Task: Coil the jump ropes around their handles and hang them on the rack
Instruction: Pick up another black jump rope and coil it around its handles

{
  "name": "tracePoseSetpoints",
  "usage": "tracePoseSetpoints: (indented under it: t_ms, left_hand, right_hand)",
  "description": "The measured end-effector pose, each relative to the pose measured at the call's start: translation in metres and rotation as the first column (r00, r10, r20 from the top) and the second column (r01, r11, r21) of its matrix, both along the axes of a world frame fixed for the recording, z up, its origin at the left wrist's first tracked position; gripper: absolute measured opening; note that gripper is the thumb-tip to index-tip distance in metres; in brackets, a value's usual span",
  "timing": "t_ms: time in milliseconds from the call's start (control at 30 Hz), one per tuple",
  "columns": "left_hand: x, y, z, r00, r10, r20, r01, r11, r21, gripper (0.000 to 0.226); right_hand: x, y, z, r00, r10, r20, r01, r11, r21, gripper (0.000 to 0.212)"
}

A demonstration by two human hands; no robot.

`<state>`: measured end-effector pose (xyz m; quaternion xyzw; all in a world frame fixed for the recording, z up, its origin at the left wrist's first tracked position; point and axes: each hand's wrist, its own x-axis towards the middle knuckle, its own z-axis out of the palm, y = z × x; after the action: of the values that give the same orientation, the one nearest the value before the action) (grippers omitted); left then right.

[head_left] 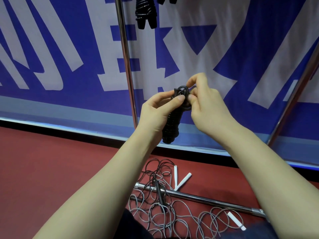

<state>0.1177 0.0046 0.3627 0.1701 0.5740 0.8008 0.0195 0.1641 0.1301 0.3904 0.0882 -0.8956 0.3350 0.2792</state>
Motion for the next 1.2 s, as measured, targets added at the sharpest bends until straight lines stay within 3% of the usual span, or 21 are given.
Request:
tracePoseSetpoints:
  t_ms: [100, 167, 233, 367, 500, 567, 633, 733, 867, 1067, 1133, 1200]
  left_hand:
    - [0.001, -0.003, -0.002, 0.998, 0.045, -0.053, -0.049, 0.995, -0.091, 0.017]
    - [0.003, -0.002, -0.003, 0.995, 0.039, -0.095, -0.052, 0.988, -0.143, 0.012]
    - [0.004, -0.001, -0.004, 0.989, 0.037, -0.142, -0.062, 0.983, -0.175, 0.012]
    - [-0.004, -0.009, -0.003, 0.967, 0.000, -0.256, -0.080, 0.950, -0.302, 0.014]
    - [-0.011, -0.022, -0.001, 0.932, -0.096, -0.350, -0.086, 0.879, -0.470, 0.015]
    - [-0.012, -0.025, -0.001, 0.912, -0.172, -0.373, -0.082, 0.814, -0.575, 0.016]
    - [-0.012, -0.027, 0.000, 0.914, -0.252, -0.317, -0.020, 0.755, -0.656, 0.015]
    - [-0.014, -0.030, 0.003, 0.917, -0.297, -0.267, 0.023, 0.707, -0.707, 0.011]
    - [-0.011, -0.029, 0.004, 0.906, -0.342, -0.251, 0.045, 0.665, -0.745, 0.009]
    - [-0.006, -0.025, -0.004, 0.912, -0.385, -0.141, 0.169, 0.666, -0.726, 0.016]
    - [-0.006, -0.026, -0.005, 0.913, -0.395, -0.104, 0.213, 0.677, -0.704, 0.020]
    - [-0.008, -0.026, -0.007, 0.908, -0.404, -0.110, 0.203, 0.655, -0.727, 0.022]
  right_hand:
    - [0.004, -0.003, -0.001, 0.995, 0.008, 0.099, -0.013, 0.999, 0.049, 0.060]
    - [0.005, -0.002, 0.000, 0.988, 0.008, 0.151, -0.016, 0.999, 0.052, 0.068]
    - [0.005, 0.002, 0.002, 0.989, 0.001, 0.149, -0.004, 1.000, 0.016, 0.061]
    - [0.007, 0.013, 0.001, 0.982, 0.125, 0.145, -0.096, 0.976, -0.196, 0.023]
    - [0.004, 0.023, -0.001, 0.955, 0.228, 0.187, -0.188, 0.960, -0.207, 0.015]
    - [0.004, 0.028, -0.003, 0.956, 0.213, 0.200, -0.197, 0.976, -0.094, 0.010]
    - [0.001, 0.031, -0.004, 0.977, 0.165, 0.137, -0.184, 0.973, 0.137, 0.007]
    - [-0.003, 0.026, -0.009, 0.992, 0.122, 0.043, -0.128, 0.894, 0.429, 0.034]
    - [-0.004, 0.024, -0.019, 0.984, 0.157, -0.085, -0.088, 0.841, 0.534, 0.032]
    - [0.006, 0.033, -0.020, 0.957, 0.112, -0.268, -0.021, 0.946, 0.323, 0.020]
    - [0.005, 0.032, -0.017, 0.982, 0.088, -0.170, -0.092, 0.996, -0.020, 0.010]
    - [0.000, 0.035, -0.017, 0.985, 0.154, 0.079, -0.124, 0.946, -0.299, 0.006]
